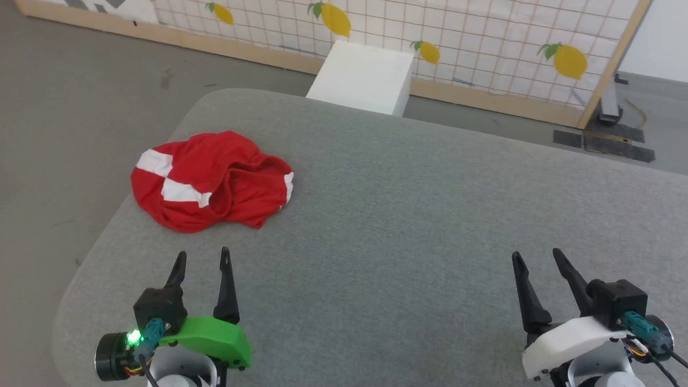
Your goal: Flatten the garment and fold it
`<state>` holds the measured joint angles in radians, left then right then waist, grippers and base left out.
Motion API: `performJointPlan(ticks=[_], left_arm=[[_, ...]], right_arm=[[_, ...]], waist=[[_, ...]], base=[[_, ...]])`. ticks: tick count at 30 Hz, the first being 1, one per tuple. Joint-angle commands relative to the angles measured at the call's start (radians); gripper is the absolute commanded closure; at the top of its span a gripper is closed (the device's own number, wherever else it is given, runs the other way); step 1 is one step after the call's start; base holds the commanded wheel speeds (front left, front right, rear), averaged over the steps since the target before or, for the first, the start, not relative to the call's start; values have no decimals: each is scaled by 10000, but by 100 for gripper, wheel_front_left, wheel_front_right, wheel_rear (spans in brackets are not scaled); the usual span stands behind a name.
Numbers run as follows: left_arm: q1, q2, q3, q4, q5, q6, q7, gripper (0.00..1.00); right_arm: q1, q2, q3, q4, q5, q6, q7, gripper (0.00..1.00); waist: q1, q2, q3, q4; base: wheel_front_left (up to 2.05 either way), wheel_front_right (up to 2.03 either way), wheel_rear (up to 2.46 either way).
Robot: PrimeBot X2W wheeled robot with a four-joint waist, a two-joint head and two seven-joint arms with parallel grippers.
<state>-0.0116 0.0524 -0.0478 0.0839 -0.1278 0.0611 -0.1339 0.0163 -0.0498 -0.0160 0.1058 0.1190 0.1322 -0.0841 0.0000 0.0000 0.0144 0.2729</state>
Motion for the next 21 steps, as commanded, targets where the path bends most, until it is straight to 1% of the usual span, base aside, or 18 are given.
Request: performJointPlan(ticks=[1,6,7,21], left_arm=[[-7,-10,-33,61,-175,84,-113,0],[-12,-11,-107,228,-285,215,-218,0],[-14,-12,-141,304,-351,285,-276,0],[9,20,-251,424,-699,592,-455,0]], right_arm=[[-29,-2,-27,34,99,-8,-29,0],[-34,-3,-36,39,111,-9,20,0],[-28,-3,-35,32,84,-9,53,0],[22,-3,-34,-105,253,-11,247,0]], waist=[[0,0,34,188],[0,0,43,488],[0,0,38,644],[0,0,-5,1380]], base=[[0,0,0],[0,0,0],[0,0,0],[0,0,0]])
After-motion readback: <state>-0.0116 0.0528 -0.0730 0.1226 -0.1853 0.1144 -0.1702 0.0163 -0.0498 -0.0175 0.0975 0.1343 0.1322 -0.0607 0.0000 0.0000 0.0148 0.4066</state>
